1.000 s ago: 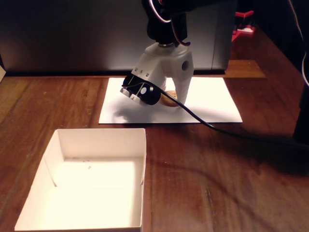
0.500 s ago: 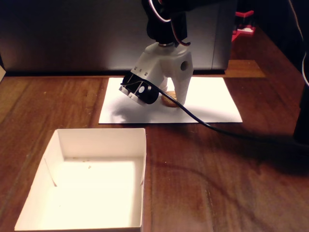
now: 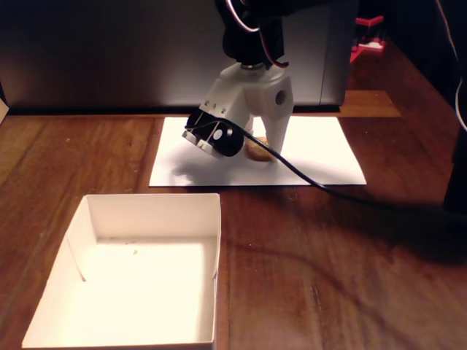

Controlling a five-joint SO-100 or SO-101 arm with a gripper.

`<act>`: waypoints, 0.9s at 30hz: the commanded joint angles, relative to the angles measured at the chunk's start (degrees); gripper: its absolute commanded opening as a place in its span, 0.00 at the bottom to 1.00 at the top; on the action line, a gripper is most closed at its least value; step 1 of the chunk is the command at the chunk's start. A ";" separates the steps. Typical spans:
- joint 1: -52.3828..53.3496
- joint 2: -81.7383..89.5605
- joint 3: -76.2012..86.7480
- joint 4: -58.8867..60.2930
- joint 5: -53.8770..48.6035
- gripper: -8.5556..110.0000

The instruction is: Grasp a mini cookies block and put it in the white box.

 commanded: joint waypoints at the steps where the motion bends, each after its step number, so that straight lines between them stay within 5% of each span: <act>1: -1.32 12.92 -2.90 0.79 -1.23 0.26; 27: -10.55 40.25 -3.08 3.87 -12.39 0.26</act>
